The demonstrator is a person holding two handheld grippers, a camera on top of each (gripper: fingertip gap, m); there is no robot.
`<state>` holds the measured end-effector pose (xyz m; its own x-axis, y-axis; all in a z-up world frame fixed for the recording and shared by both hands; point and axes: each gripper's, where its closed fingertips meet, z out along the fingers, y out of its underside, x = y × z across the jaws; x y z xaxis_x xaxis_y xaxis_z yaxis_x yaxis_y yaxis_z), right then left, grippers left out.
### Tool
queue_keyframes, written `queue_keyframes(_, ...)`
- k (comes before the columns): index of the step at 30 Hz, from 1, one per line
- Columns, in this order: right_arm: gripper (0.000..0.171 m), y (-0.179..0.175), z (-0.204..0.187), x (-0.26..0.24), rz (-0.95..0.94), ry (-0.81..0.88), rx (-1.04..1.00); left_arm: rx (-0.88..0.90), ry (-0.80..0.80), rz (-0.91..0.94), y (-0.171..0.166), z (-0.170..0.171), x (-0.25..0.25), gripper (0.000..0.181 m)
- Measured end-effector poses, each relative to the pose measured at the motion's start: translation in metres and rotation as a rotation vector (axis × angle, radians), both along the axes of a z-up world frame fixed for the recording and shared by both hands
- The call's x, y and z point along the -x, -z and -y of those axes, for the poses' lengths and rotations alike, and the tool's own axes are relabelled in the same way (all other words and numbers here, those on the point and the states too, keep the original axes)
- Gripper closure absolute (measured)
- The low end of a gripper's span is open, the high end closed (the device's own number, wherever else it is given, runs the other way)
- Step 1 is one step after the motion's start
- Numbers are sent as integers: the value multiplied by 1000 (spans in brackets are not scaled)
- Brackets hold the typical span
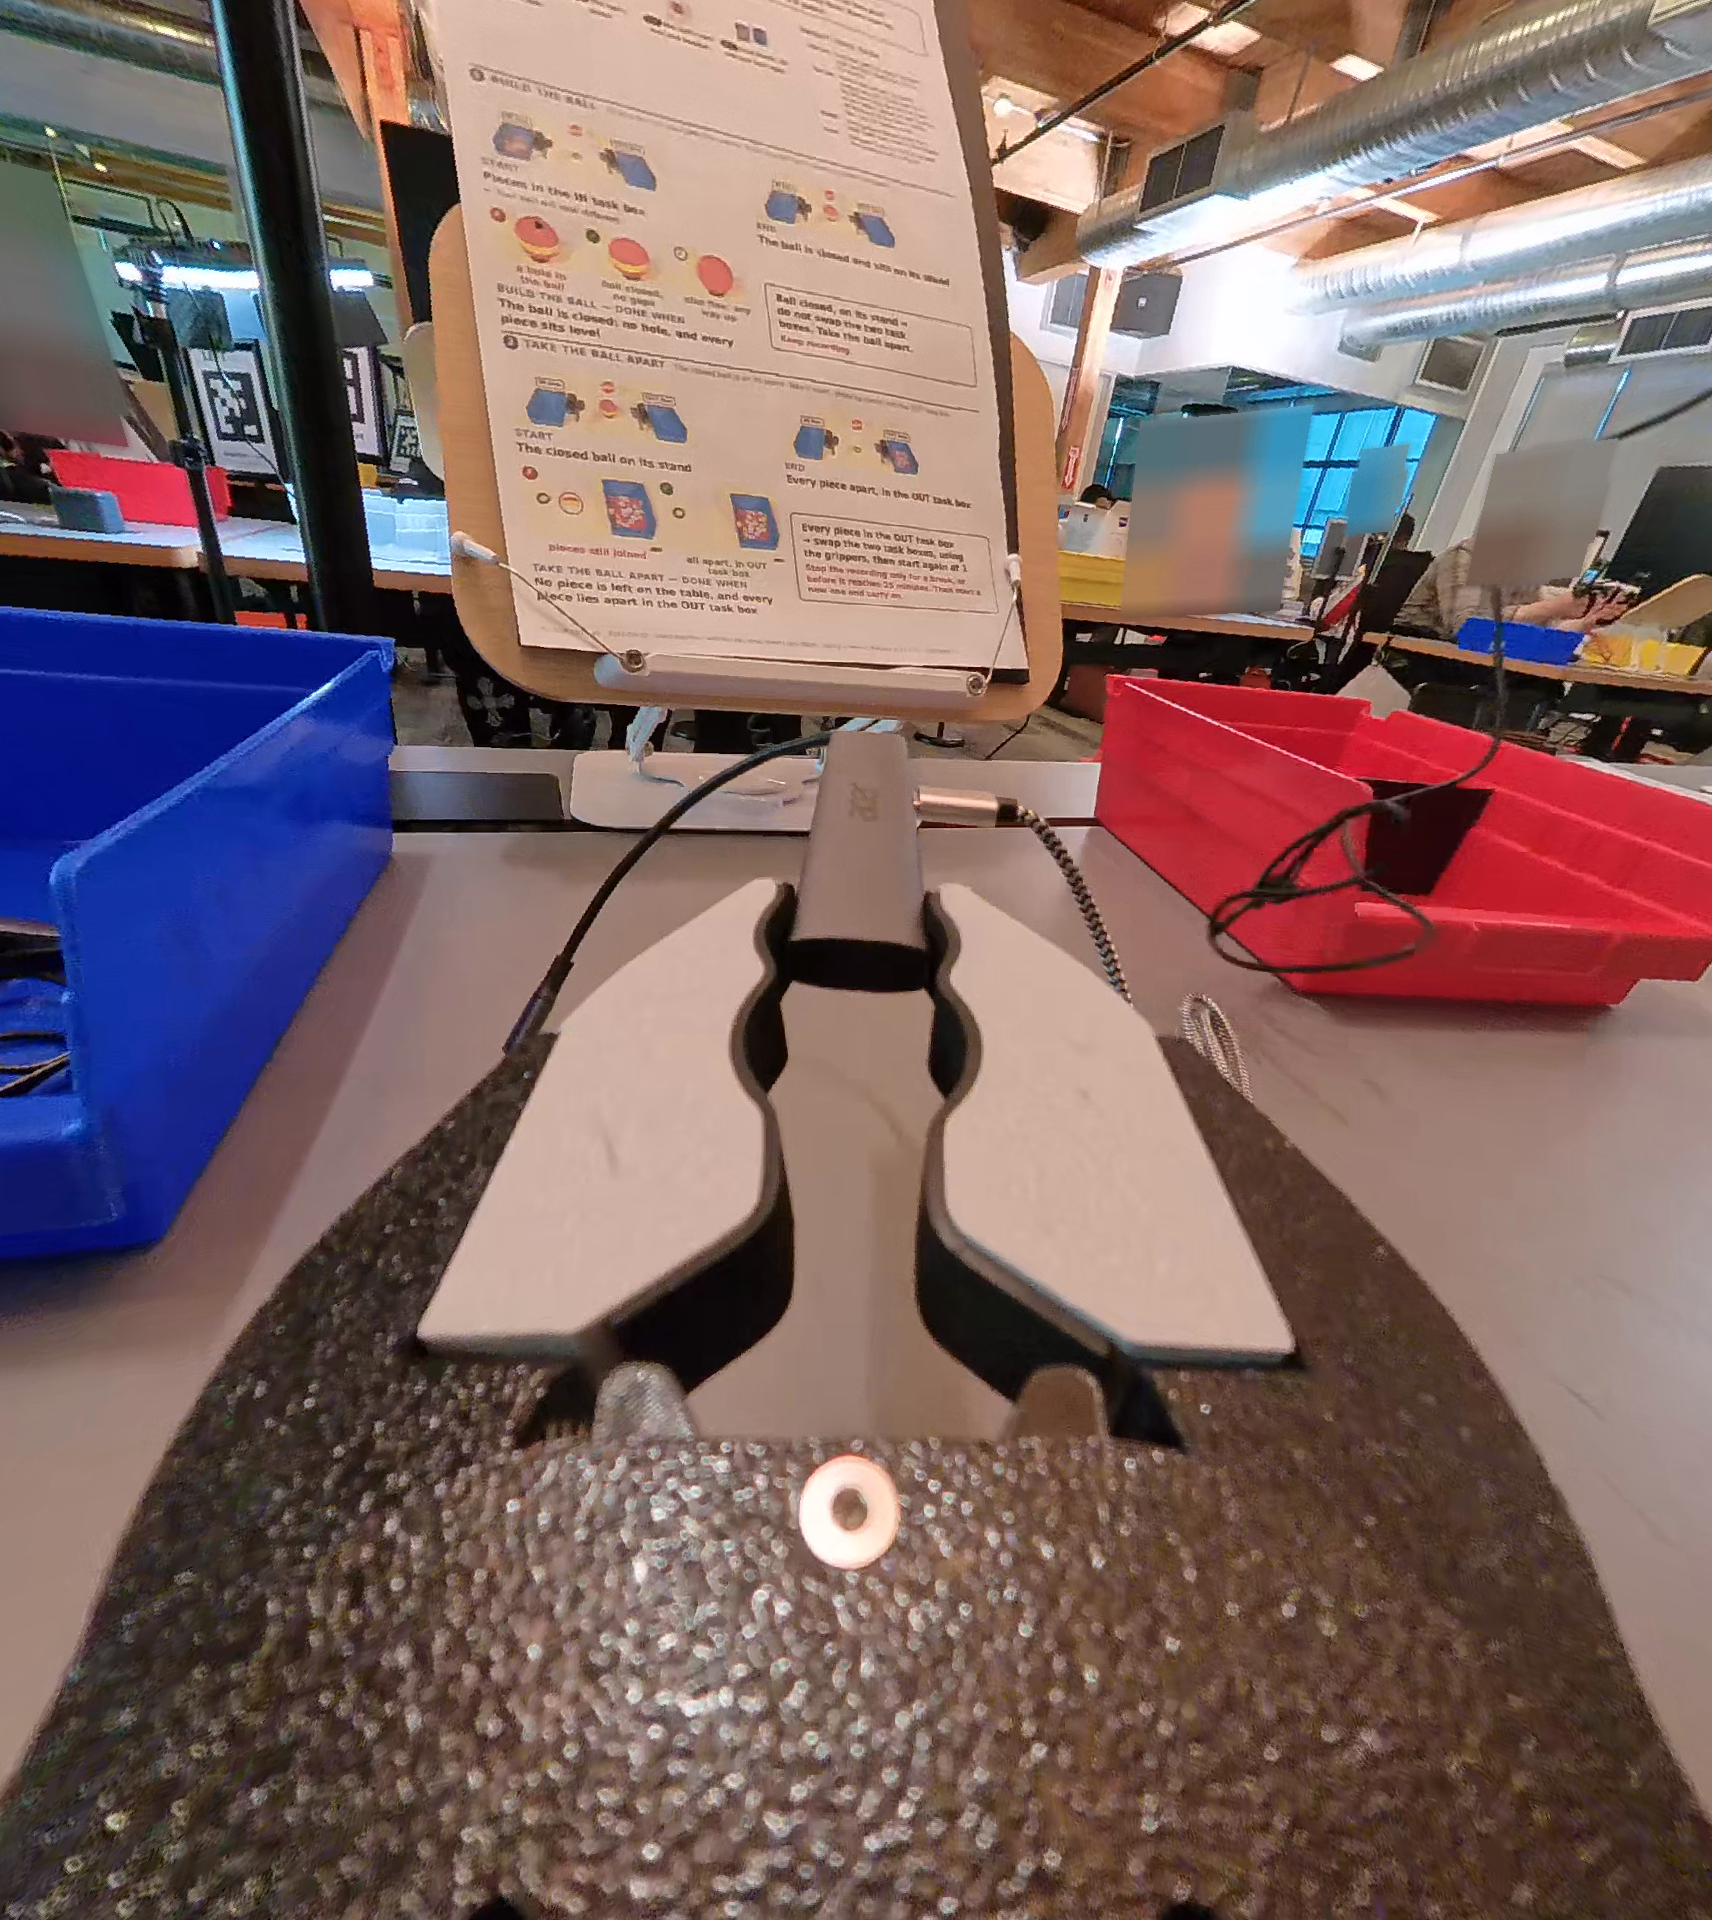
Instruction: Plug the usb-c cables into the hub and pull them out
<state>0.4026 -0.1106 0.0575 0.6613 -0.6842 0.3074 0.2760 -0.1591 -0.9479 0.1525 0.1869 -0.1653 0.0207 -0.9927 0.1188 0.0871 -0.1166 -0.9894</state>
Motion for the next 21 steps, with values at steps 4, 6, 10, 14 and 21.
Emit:
queue_keyframes(4, 161, -60, -10, 31, 97, -85, -59, -24, 9, -8, 1, 4, -1, 158)
queue_keyframes(6, 161, -97, -14, 47, 159, -103, -58, -29, 13, -11, 1, 5, -1, 158)
queue_keyframes(10, 161, -140, -20, 46, 217, -57, 21, -33, 20, -13, 1, 6, -2, 158)
queue_keyframes(14, 160, -109, -26, 8, 149, -25, 118, -33, 23, -14, 1, 6, -2, 158)
queue_keyframes(21, 161, -16, -21, -34, 49, 28, 191, -24, 36, -7, 0, 7, -1, 158)
